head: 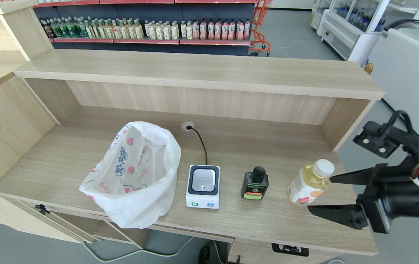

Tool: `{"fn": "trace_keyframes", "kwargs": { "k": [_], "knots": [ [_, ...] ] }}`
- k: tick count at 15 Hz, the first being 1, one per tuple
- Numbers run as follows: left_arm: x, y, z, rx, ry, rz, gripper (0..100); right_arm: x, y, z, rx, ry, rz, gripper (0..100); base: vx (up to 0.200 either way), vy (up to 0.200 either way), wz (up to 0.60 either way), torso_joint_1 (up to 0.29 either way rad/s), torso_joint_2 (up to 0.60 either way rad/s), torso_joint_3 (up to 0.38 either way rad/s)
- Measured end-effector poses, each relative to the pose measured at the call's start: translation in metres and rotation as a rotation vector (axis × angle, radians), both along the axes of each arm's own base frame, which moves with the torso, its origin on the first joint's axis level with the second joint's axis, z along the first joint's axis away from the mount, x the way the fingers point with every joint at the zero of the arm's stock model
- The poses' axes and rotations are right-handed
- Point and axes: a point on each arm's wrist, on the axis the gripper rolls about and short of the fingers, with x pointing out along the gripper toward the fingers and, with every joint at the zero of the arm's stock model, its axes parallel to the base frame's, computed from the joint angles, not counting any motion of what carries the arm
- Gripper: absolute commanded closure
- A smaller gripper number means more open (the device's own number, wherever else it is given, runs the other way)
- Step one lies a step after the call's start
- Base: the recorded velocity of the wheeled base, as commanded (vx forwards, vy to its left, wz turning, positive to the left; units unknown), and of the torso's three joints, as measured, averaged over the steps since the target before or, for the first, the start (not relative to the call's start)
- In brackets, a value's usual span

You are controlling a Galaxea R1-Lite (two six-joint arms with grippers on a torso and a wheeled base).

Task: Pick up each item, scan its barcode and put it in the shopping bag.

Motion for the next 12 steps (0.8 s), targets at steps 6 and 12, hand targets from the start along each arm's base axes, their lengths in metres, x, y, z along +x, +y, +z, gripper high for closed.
{"fn": "trace_keyframes", "kwargs": {
  "k": [6,12],
  "knots": [
    [0.000,0.000,0.000,0.000,0.000,0.000,0,0.047,0.022,-0.035,-0.071,0.038,0.040,0,0.000,0.000,0.00,0.000,0.00,0.000],
    [0.000,0.000,0.000,0.000,0.000,0.001,0,0.075,0.032,-0.058,-0.064,-0.015,0.044,0,0.000,0.000,0.00,0.000,0.00,0.000]
  ]
}}
